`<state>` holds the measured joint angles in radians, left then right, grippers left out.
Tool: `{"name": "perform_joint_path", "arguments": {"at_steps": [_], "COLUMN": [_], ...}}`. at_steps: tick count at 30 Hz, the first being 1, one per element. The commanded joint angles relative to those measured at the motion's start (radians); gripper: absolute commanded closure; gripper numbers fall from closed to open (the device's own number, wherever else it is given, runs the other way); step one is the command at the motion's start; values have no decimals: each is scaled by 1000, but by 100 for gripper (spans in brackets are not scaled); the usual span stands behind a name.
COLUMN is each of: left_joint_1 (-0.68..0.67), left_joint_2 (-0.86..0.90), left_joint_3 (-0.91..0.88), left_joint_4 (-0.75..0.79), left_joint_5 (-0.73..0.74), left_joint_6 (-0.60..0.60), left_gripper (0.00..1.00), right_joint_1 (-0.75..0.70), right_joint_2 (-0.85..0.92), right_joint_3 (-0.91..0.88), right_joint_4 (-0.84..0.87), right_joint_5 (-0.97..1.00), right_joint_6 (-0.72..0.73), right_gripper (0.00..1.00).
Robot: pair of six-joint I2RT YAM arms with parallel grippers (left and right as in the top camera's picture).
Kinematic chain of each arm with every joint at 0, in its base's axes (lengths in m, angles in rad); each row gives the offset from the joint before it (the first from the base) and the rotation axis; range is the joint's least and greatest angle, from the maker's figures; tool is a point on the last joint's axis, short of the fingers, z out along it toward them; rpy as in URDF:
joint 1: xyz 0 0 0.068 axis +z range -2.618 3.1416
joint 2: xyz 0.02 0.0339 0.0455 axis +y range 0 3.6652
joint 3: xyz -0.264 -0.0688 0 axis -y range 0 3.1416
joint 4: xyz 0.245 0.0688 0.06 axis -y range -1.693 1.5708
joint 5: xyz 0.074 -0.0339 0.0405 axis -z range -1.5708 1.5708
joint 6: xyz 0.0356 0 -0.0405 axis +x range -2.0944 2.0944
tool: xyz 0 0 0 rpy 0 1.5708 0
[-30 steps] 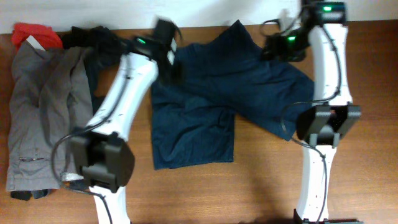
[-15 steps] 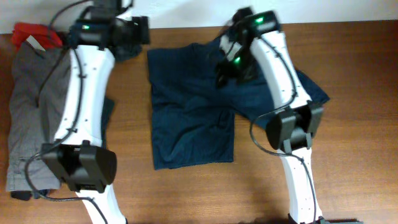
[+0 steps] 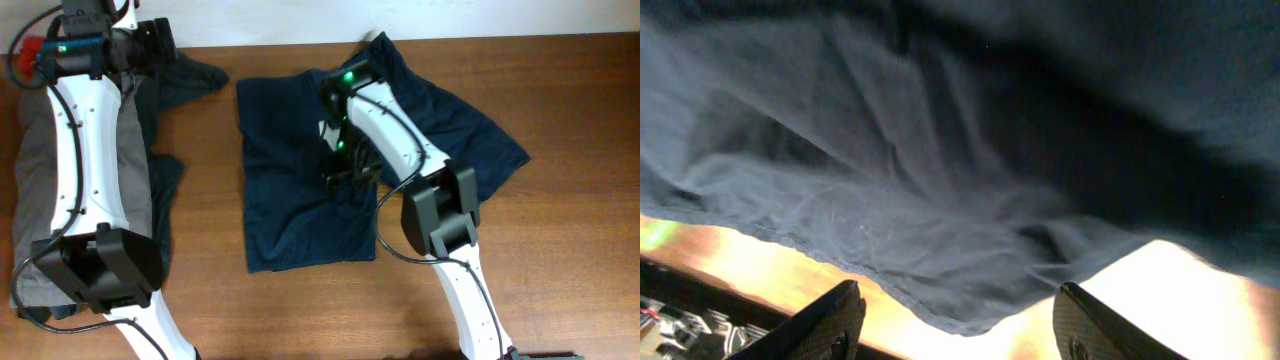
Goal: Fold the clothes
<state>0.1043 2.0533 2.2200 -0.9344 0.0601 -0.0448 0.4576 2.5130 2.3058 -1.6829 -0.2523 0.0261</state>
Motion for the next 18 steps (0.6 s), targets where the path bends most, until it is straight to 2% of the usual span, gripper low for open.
{"name": "perform_joint_path", "arguments": {"at_steps": [1, 13, 18], "left_joint_1": [-3, -3, -5], "left_joint_2": [-2, -2, 8], "left_joint_3": [7, 4, 4], "left_joint_4": [2, -37, -53], "left_joint_5": [23, 19, 23], "left_joint_6": [20, 20, 20], "left_gripper": [13, 13, 13], "right_joint_1": [25, 12, -32], "right_joint_2": [-4, -4, -4], "right_joint_3": [-66, -316, -430], "right_joint_4": [20, 271, 360], "right_joint_5": [42, 180, 198], "right_joint_6": [62, 312, 325], "right_gripper": [34, 36, 36]}}
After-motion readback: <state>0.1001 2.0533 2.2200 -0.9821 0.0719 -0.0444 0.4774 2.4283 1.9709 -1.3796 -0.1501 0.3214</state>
